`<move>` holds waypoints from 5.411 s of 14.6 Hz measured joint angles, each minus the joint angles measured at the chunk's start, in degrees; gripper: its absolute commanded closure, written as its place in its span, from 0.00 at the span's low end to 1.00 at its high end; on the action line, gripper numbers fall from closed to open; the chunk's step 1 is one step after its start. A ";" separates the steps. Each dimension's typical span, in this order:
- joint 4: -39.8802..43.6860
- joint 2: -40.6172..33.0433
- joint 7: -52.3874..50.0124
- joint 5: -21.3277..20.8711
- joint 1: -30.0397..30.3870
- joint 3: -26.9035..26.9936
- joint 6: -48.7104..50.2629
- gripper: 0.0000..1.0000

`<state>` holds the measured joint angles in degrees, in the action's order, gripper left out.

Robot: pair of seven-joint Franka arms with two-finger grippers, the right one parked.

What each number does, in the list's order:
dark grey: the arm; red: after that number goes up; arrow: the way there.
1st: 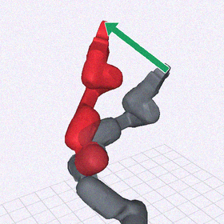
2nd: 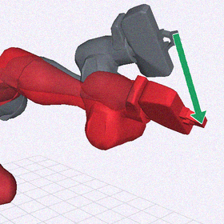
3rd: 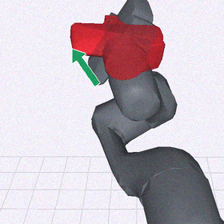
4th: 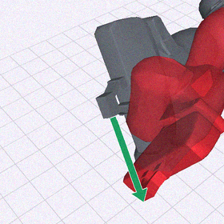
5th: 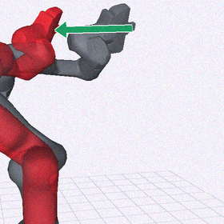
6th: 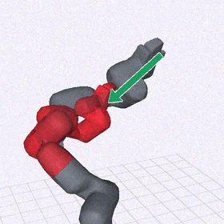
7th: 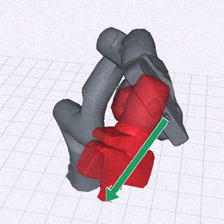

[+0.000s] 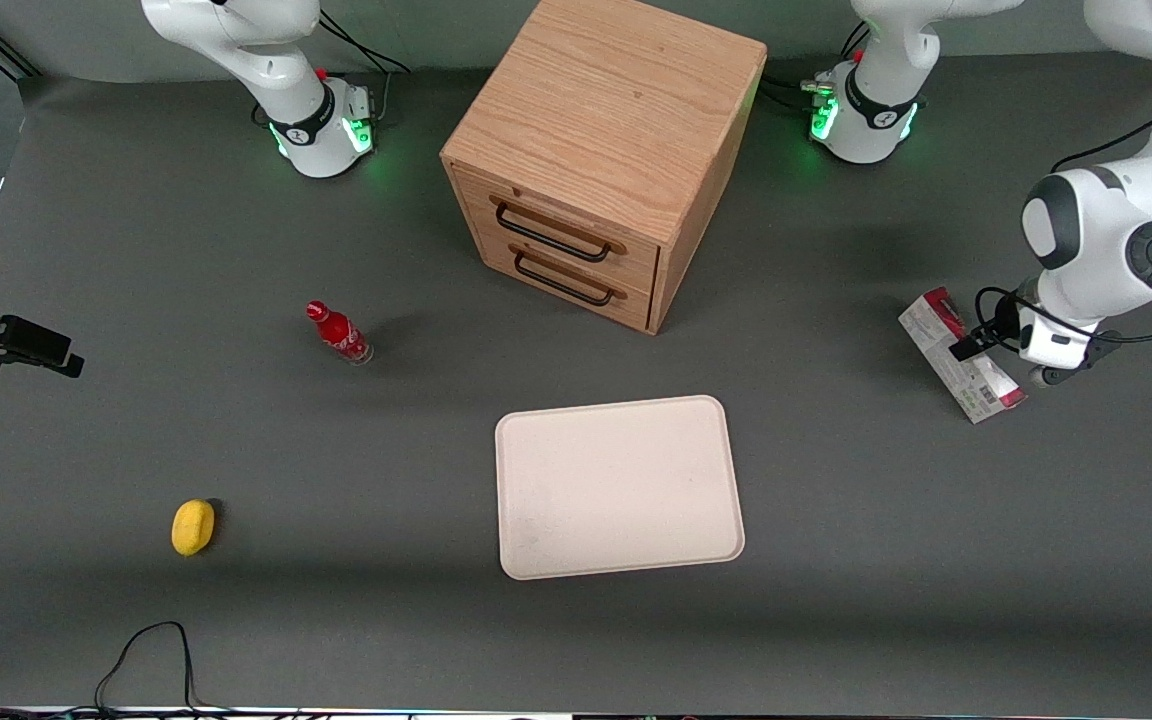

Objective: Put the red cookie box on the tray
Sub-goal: 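Lower the left gripper onto the cookie box end and close on it, then lift the cookie box and carry it over the white tray, then lower the box onto the tray and open the left gripper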

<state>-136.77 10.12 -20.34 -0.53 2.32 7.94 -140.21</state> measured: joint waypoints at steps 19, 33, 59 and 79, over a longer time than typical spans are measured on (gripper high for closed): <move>0.37 0.13 -0.48 -0.33 -2.72 -0.19 -0.83 1.00; 41.25 -15.99 8.79 -4.37 -3.30 -5.35 61.64 1.00; 79.24 41.05 -15.38 -8.11 -21.00 -22.64 37.54 1.00; 70.13 40.46 -15.38 -9.38 -19.27 -22.07 28.76 0.00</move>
<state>-66.64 50.57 -35.72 -9.91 -16.95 -14.13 -111.45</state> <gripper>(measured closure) 0.392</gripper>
